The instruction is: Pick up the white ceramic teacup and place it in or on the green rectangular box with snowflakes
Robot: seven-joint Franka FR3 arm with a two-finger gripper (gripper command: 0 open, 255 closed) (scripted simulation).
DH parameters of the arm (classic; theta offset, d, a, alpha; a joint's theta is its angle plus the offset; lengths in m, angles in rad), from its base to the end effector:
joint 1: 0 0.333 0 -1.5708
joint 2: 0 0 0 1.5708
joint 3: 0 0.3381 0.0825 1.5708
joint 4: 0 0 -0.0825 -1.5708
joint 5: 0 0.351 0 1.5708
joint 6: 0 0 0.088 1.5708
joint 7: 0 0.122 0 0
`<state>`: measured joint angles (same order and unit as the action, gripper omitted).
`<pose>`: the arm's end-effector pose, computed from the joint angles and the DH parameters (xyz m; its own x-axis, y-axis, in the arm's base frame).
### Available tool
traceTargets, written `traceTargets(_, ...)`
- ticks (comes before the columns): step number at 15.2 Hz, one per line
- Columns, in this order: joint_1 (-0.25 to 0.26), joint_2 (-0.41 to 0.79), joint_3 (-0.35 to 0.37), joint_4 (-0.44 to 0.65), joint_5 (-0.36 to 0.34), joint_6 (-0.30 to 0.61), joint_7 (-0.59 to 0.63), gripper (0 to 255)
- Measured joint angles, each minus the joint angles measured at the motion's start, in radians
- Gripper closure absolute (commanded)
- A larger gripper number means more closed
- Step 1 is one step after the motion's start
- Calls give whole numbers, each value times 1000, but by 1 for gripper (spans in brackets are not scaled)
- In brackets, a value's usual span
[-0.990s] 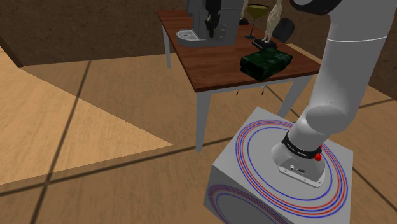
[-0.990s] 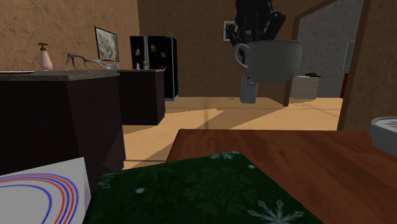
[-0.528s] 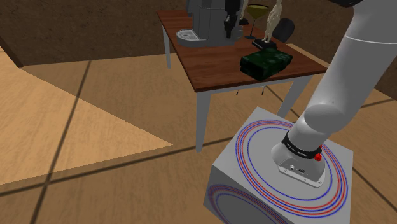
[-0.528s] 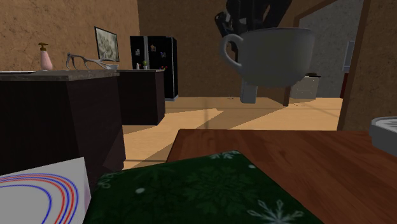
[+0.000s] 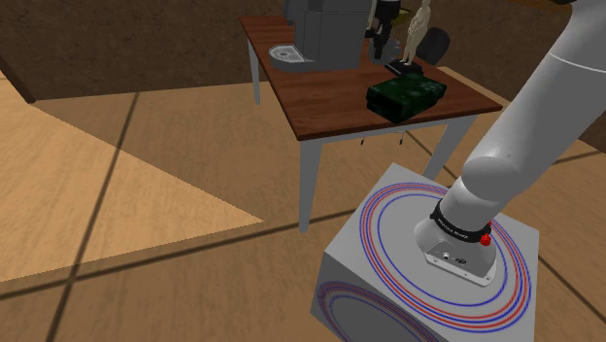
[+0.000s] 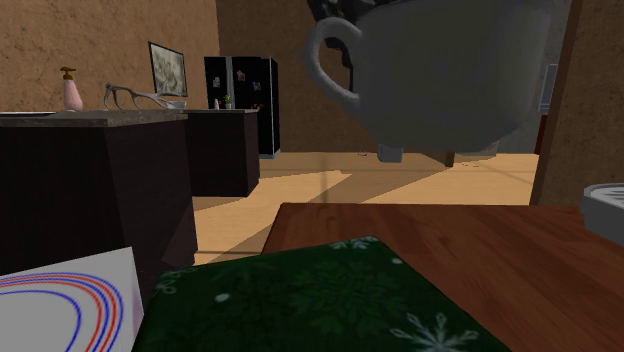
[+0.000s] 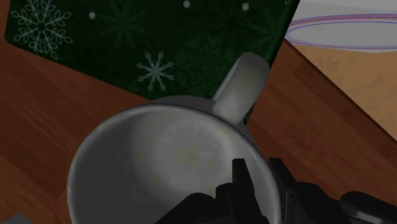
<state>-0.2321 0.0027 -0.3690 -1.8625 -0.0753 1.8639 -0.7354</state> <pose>0.4343 -0.3059 0.5262 0.9868 0.1540 -0.0504 0.1566 -0.9863 0.0528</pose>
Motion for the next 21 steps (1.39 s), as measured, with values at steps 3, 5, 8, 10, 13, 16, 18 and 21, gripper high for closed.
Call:
traceTargets(3, -32, -26, -32, -19, -11, 0, -61, 255)
traceTargets(5, -51, -51, -52, -48, -22, 8, -96, 255)
traceTargets(8, -85, -76, -89, -72, -34, 15, -162, 255)
traceTargets(10, -109, -84, -117, -83, -40, 24, -212, 255)
traceTargets(13, -118, -87, -128, -106, -42, 46, -228, 255)
traceTargets(16, -121, -78, -132, -135, -40, 83, -233, 255)
traceTargets(18, -120, -75, -132, -160, -39, 110, -230, 255)
traceTargets(21, -122, -61, -135, -188, -34, 151, -234, 255)
